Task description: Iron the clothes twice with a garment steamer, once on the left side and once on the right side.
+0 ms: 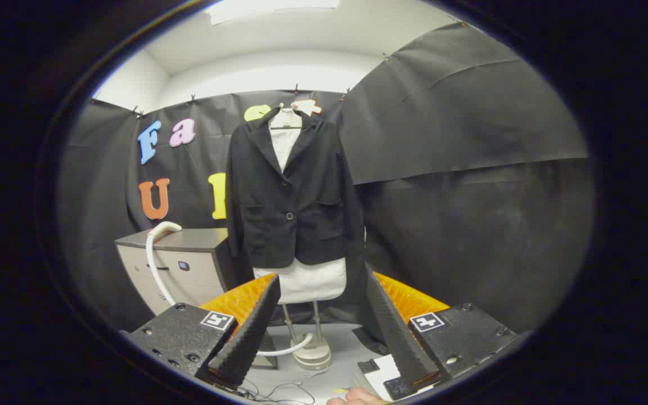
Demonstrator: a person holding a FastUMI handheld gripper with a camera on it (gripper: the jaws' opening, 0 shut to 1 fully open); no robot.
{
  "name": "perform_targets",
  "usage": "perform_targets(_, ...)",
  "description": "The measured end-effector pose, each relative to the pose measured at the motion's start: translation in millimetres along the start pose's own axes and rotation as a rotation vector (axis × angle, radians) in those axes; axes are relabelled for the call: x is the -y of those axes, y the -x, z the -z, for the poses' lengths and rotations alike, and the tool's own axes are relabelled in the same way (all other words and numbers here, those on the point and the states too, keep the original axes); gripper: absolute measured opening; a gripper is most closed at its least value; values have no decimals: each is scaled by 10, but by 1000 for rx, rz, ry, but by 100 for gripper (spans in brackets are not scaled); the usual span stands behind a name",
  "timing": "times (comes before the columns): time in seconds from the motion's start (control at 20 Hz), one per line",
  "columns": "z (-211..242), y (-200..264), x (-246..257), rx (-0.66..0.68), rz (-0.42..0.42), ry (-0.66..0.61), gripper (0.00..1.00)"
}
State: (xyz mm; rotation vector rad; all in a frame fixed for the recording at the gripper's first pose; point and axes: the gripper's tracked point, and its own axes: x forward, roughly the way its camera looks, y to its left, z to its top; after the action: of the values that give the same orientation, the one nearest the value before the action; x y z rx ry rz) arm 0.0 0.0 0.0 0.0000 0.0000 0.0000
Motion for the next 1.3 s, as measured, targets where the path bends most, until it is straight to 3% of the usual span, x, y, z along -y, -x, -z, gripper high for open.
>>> perform_targets(0.75,-65,-112,-393,11,-47,-7,99)
perform_targets(1.3,-307,-641,-1548,43,-130,12,99)
